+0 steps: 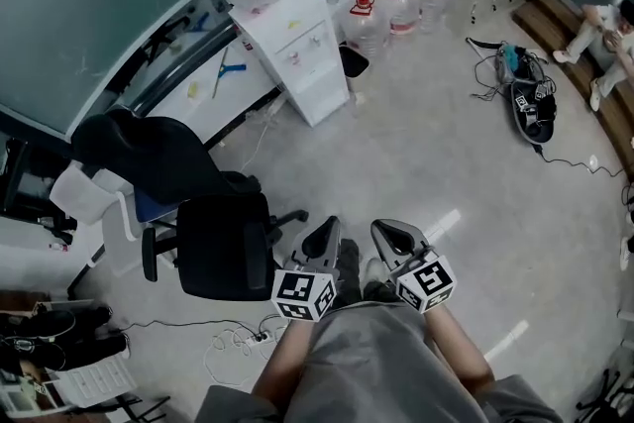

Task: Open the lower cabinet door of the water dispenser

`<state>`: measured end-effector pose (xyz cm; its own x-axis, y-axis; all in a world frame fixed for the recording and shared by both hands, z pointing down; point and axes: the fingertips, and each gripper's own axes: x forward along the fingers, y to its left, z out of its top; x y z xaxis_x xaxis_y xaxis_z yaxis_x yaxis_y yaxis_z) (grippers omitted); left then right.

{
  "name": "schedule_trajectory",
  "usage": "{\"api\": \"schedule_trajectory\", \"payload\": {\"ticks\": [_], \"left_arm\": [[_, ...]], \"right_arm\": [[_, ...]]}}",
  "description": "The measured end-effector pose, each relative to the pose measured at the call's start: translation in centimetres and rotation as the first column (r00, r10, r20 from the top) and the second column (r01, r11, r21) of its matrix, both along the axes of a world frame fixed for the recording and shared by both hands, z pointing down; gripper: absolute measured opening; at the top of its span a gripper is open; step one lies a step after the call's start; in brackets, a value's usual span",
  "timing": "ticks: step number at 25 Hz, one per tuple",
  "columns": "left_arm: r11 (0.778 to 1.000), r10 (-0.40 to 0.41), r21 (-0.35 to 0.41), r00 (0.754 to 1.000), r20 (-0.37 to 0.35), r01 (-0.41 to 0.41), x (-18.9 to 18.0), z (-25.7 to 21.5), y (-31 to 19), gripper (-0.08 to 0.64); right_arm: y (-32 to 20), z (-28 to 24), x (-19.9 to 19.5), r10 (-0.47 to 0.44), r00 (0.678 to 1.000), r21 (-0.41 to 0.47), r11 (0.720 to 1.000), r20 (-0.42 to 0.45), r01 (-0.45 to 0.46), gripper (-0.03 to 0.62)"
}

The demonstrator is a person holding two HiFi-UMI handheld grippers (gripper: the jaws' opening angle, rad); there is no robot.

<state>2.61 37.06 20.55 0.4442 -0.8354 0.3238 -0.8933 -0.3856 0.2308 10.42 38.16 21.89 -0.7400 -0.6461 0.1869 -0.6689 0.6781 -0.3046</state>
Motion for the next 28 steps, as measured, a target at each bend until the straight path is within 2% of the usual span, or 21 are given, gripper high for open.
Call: {"api": "schedule_trajectory", "payload": {"ticks": [10, 23, 28], "left_arm": [[0.999, 0.012, -0.053, 1.000, -0.006, -0.012, -1.1, 3.4, -7.8, 0.008], [0.992, 0.054, -0.113, 0.999, -0.001, -0.054, -7.9, 7.4, -23.6, 0.008], [0.987, 0.087, -0.134, 0.996, 0.011, -0.084, -8.9, 8.2, -28.2, 0.008]], "right_arm": [[-7.7, 3.0, 0.1, 0.036, 0.999, -0.052, 0.998, -0.020, -0.037, 0.012], [-23.5, 6.4, -7.2, 0.007, 0.998, -0.092, 0.996, -0.067, -0.013, 0.014], [-28.0, 6.9, -8.8, 0.013, 0.997, -0.092, 0.996, -0.076, -0.020, 0.014]]}}
